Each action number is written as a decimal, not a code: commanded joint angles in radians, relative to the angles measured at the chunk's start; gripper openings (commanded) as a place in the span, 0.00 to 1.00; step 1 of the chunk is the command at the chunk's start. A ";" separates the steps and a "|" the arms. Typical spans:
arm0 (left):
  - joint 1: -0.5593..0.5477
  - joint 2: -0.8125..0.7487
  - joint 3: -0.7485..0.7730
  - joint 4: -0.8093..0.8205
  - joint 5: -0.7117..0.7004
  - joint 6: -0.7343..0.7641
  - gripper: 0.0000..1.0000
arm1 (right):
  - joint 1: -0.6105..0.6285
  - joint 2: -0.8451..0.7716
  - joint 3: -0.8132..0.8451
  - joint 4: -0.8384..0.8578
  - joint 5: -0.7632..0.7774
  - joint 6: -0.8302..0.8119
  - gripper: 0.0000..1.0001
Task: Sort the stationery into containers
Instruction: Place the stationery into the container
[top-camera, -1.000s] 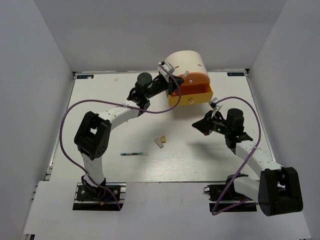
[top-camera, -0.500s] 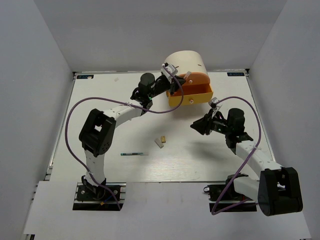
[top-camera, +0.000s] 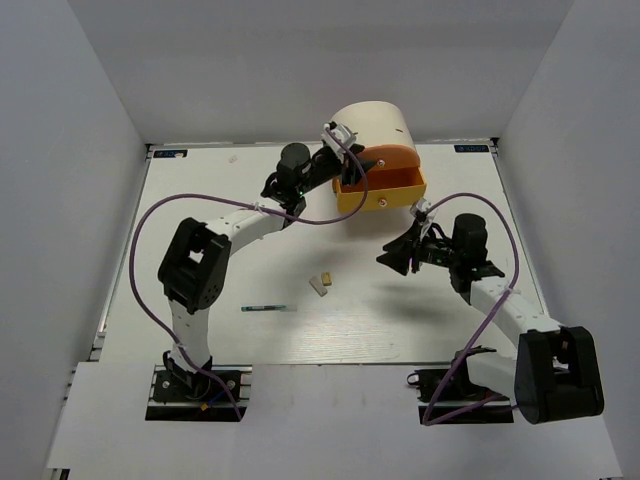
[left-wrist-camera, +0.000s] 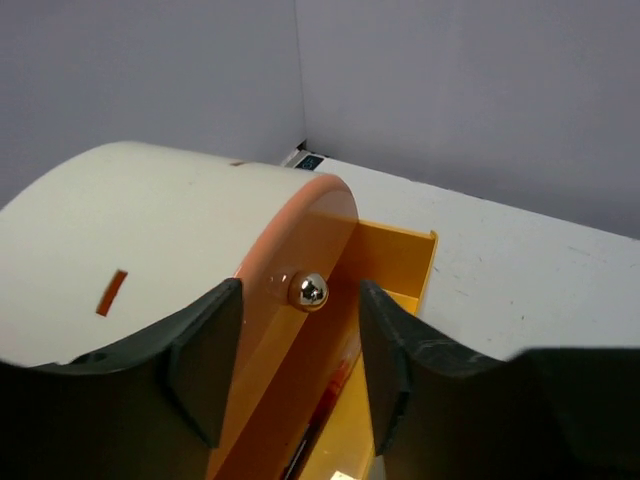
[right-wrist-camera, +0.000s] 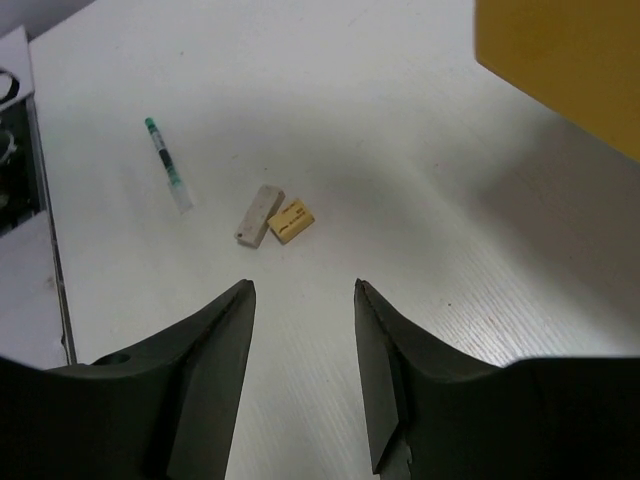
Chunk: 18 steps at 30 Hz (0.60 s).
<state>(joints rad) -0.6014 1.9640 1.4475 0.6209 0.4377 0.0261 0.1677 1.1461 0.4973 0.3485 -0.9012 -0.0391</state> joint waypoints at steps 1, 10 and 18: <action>-0.014 -0.123 0.030 0.019 -0.017 -0.021 0.62 | 0.006 0.039 0.073 -0.029 -0.132 -0.155 0.51; 0.000 -0.442 -0.237 -0.183 -0.178 -0.213 0.84 | 0.107 0.202 0.300 -0.491 -0.263 -0.718 0.54; 0.009 -0.784 -0.571 -0.649 -0.621 -0.484 1.00 | 0.348 0.333 0.408 -0.645 -0.053 -0.861 0.54</action>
<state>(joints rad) -0.5972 1.2526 0.9710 0.2249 0.0410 -0.3038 0.4522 1.4601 0.8635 -0.2077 -1.0267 -0.8085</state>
